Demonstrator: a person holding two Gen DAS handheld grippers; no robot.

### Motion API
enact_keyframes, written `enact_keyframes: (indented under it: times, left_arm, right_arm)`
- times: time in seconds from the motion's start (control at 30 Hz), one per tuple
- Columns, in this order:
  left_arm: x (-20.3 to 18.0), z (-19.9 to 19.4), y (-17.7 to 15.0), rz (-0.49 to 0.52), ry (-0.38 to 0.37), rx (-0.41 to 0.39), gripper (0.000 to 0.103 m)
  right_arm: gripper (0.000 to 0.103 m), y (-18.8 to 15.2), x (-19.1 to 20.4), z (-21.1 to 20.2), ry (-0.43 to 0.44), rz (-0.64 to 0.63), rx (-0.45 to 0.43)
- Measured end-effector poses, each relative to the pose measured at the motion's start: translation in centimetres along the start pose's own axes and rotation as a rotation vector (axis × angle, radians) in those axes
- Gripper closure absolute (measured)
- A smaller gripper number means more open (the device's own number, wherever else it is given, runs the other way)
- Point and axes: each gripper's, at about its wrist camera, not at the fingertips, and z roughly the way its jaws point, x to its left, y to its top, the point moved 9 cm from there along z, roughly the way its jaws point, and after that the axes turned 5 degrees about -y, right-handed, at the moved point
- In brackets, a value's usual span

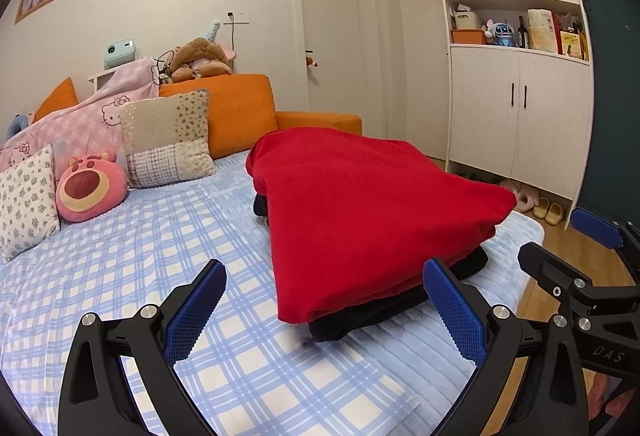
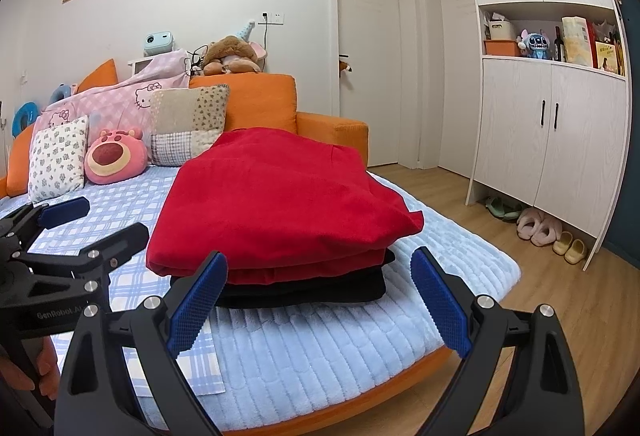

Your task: Fold large clothes

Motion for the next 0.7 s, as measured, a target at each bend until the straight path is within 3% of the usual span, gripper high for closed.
enact_keyframes:
  times: [0.7]
  left_arm:
    - [-0.72,0.53,0.38,0.008,0.011,0.005,0.003]
  right_arm:
    - [0.011,-0.68,0.3,0.6,-0.011,-0.03,0.016]
